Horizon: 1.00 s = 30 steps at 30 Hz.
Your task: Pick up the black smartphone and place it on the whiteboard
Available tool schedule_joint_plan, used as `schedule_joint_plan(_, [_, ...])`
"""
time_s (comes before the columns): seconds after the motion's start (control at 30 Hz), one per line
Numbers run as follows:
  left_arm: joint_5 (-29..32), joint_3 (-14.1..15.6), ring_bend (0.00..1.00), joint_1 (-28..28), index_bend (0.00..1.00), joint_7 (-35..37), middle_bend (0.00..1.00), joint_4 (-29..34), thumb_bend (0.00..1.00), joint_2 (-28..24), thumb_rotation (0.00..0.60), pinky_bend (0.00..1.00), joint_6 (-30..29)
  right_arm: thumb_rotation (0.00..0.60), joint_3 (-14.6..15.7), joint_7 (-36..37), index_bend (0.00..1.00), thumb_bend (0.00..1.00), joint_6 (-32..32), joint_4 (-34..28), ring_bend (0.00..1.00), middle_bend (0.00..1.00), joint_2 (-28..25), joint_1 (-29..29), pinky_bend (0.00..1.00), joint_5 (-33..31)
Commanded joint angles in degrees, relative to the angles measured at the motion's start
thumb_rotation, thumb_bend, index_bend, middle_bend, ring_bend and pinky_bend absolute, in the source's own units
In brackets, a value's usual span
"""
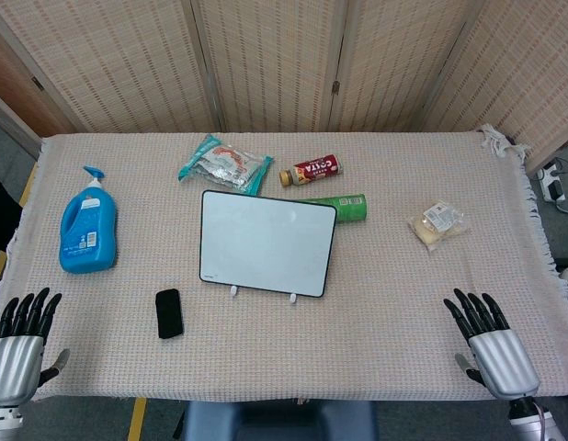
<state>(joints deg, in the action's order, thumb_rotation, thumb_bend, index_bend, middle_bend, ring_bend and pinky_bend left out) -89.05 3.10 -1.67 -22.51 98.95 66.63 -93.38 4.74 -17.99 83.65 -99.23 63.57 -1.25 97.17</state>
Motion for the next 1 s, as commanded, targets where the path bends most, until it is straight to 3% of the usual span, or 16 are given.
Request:
schedule_joint_plan(0.03, [-2.31,0.61,0.0,-0.19,0.0,1.48,0.06,-0.61,0.29,-0.48,0.6,0.0,0.32,0.6,0.22,-0.23,0.0,0.29,0.11,0.05,0.0,0.0,0.16,0.16,0.0,0.31])
schedule_joint_plan(0.17, [-7.66,2.16,0.0,-2.7,0.0,8.25,0.06,-2.79,0.29,-1.98,0.6,0.0,3.43,0.6,0.44,-0.98,0.0,0.29,0.43,0.21,0.0,0.0,0.53,0.56,0.0,0.56])
schedule_joint_plan(0.23, [-9.67,1.91,0.03,-4.87,0.0,7.71,0.13,-4.78,0.29,-2.25,0.6,0.1,5.91,0.6,0.78,-1.3,0.0,0.29,0.81,0.29,0.0,0.0,0.71,0.85,0.0,1.25])
schedule_joint_plan(0.27, [-10.75,1.61,0.09,-6.08,0.0,5.91,0.21,-5.27,0.29,-2.4,0.6,0.19,7.22,0.6,0.89,-1.49,0.0,0.29,1.08,0.38,0.0,0.0,0.8,1.0,0.0,1.56])
schedule_joint_plan(0.33, [-13.82,1.37,0.42,-9.59,0.0,1.74,0.56,-5.81,0.29,-3.07,0.6,0.5,11.66,0.6,1.12,-1.69,0.0,0.3,1.61,0.52,0.0,0.0,1.0,1.34,0.0,2.12])
schedule_joint_plan(0.4, [-14.55,0.93,0.63,-12.16,0.0,-2.52,0.8,-5.33,0.29,-3.87,0.6,0.7,16.01,0.6,1.2,-1.74,0.0,0.29,1.91,0.57,0.0,0.0,1.06,1.54,0.0,2.36])
schedule_joint_plan(0.43, [-14.68,0.54,0.72,-13.31,0.0,-5.1,0.91,-5.11,0.28,-4.06,0.6,0.77,18.01,0.6,1.18,-1.74,0.0,0.29,2.0,0.58,0.0,0.0,1.06,1.57,0.0,2.44])
schedule_joint_plan(0.5, [-14.78,-0.16,0.81,-15.64,0.01,-9.44,0.98,-4.89,0.28,-3.79,0.6,0.84,22.12,0.6,0.96,-1.63,0.0,0.29,2.03,0.61,0.0,0.0,1.1,1.52,0.0,2.36])
schedule_joint_plan(0.6, [-13.28,-0.96,0.88,-18.41,0.07,-10.48,1.0,-4.49,0.27,-2.83,0.6,0.89,27.19,0.6,0.67,-1.72,0.0,0.3,1.34,0.6,0.0,0.0,1.14,1.26,0.0,1.71])
schedule_joint_plan(0.77, [-8.25,-3.1,0.9,-22.39,0.07,-9.28,1.0,-4.52,0.25,-1.02,0.6,0.9,34.0,0.6,0.05,-1.7,0.0,0.29,0.5,0.61,0.0,0.0,1.14,0.78,0.0,0.74])
schedule_joint_plan(1.0, [-14.59,-3.08,0.89,-26.75,0.08,-8.88,1.0,-12.77,0.25,3.0,0.6,0.9,33.35,0.6,-0.98,-2.05,0.0,0.29,-1.02,0.3,0.0,0.0,1.31,0.01,0.0,-1.36])
